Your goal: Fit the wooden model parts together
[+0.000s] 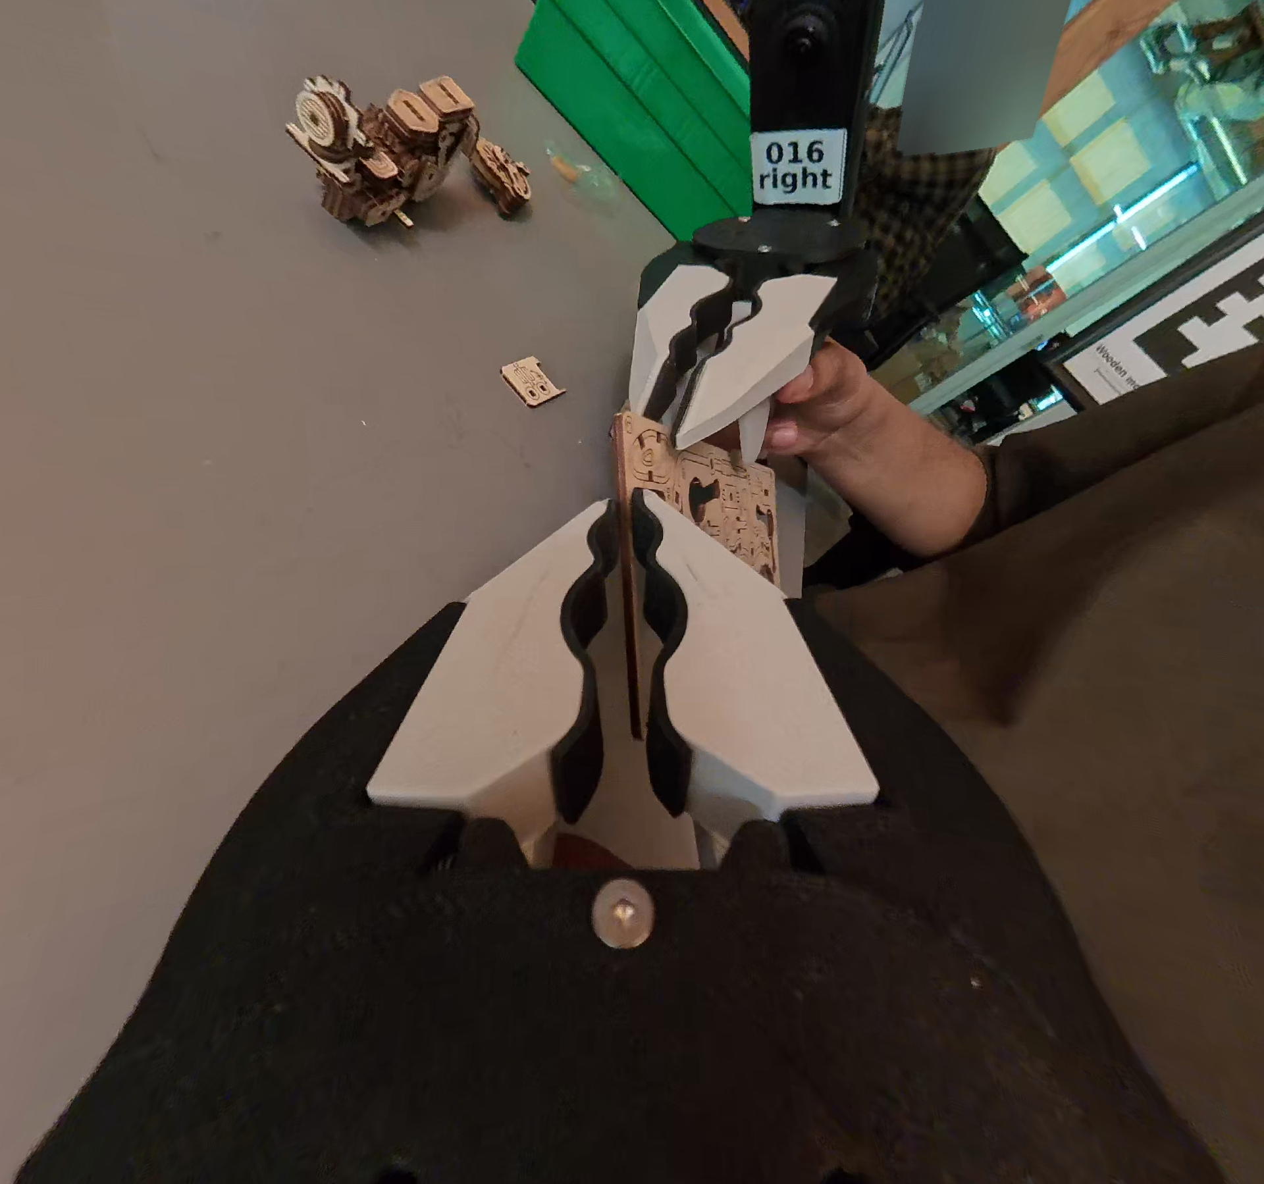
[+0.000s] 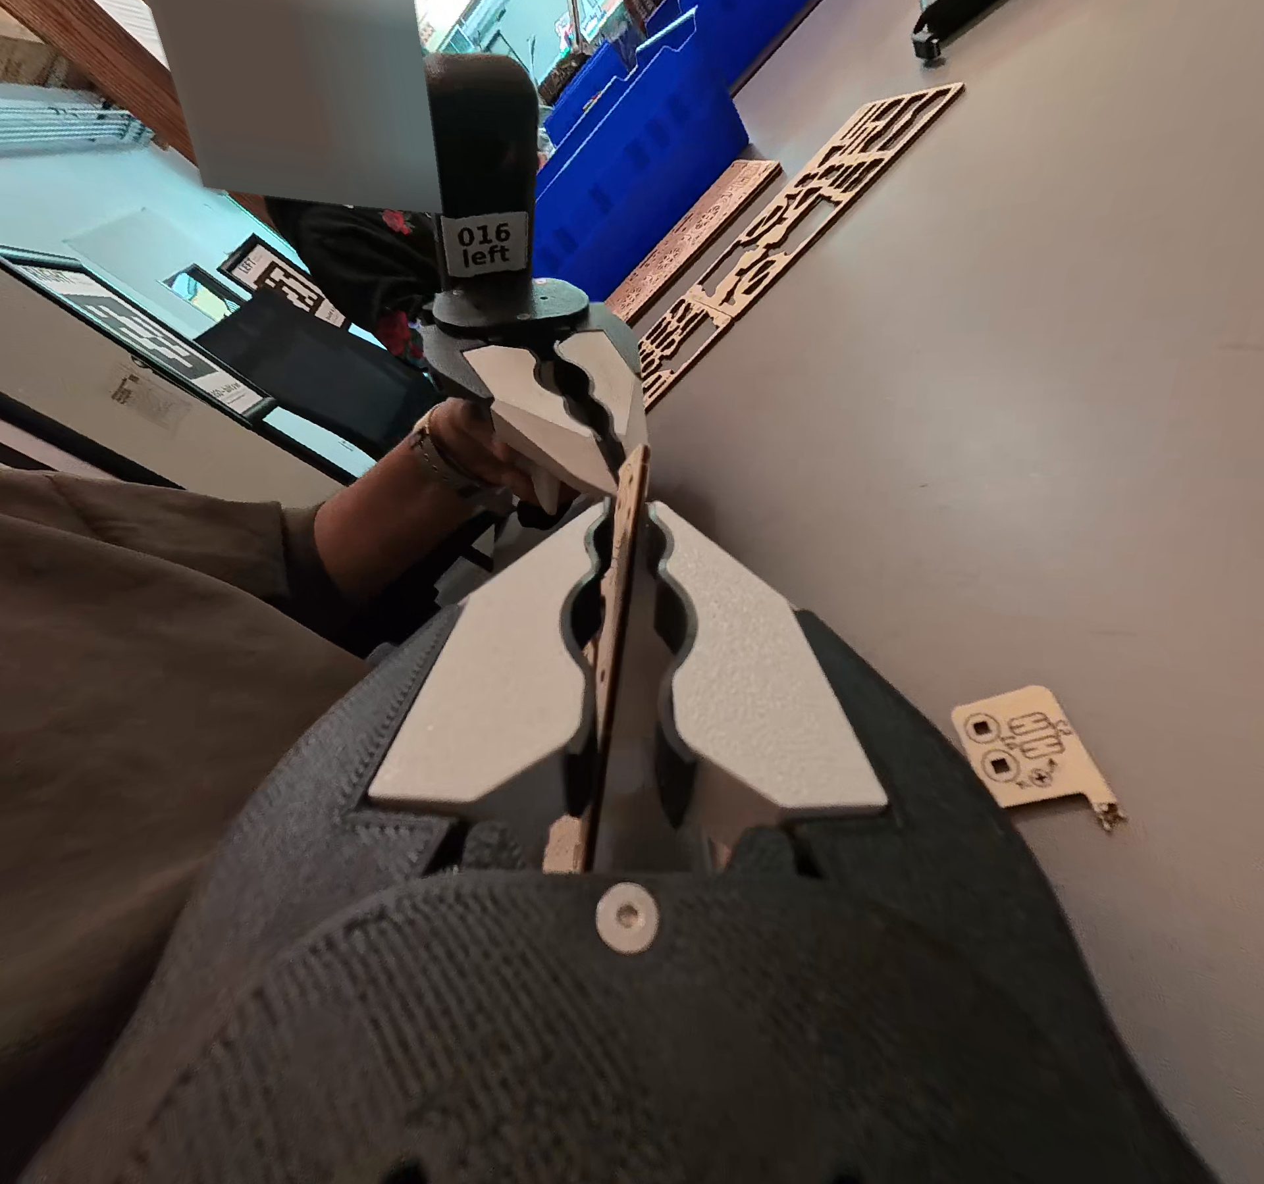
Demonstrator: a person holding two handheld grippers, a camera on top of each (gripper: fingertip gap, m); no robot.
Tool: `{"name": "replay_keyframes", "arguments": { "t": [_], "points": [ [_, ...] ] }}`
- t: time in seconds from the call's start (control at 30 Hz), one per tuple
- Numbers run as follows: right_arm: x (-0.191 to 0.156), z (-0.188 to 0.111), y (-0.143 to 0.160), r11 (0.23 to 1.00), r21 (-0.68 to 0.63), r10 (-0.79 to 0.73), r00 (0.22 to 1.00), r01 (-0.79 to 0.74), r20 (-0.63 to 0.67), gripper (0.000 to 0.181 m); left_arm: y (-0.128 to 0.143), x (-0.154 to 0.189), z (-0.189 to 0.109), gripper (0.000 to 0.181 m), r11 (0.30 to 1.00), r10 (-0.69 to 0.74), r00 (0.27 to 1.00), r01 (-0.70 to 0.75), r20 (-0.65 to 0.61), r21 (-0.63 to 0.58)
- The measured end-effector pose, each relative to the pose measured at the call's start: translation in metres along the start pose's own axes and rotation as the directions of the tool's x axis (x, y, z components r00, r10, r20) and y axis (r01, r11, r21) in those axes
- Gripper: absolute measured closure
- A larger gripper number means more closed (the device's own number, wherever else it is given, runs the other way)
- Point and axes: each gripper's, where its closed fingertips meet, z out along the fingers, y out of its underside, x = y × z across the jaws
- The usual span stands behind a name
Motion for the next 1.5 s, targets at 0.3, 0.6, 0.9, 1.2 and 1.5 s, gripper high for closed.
{"name": "replay_keyframes", "arguments": {
  "t": [0.3,0.6,0.9,1.2,1.5],
  "points": [
    [0.008,0.006,0.012,0.998,-0.069,0.002,0.998,-0.007,-0.069,0.176,0.008,-0.002,0.007,0.18,0.999,0.014,1.0,-0.013,0.023,-0.037],
    [0.014,0.009,0.018,0.988,-0.14,-0.094,0.978,0.068,-0.187,0.175,0.016,-0.009,0.009,0.18,0.997,0.003,0.997,0.002,0.075,-0.077],
    [0.015,0.004,0.02,0.991,-0.128,0.015,0.988,-0.035,-0.152,0.175,0.016,-0.013,0.008,0.18,0.996,-0.015,0.996,0.022,0.089,-0.084],
    [0.019,0.005,0.025,0.986,-0.15,0.041,0.987,-0.065,-0.157,0.175,0.014,-0.013,0.008,0.179,0.998,-0.014,0.996,0.019,0.084,-0.059],
    [0.034,0.006,0.04,0.972,-0.222,0.018,0.972,-0.071,-0.235,0.173,0.023,-0.029,0.017,0.181,0.991,-0.093,0.983,0.107,0.158,-0.085]
  ]
}}
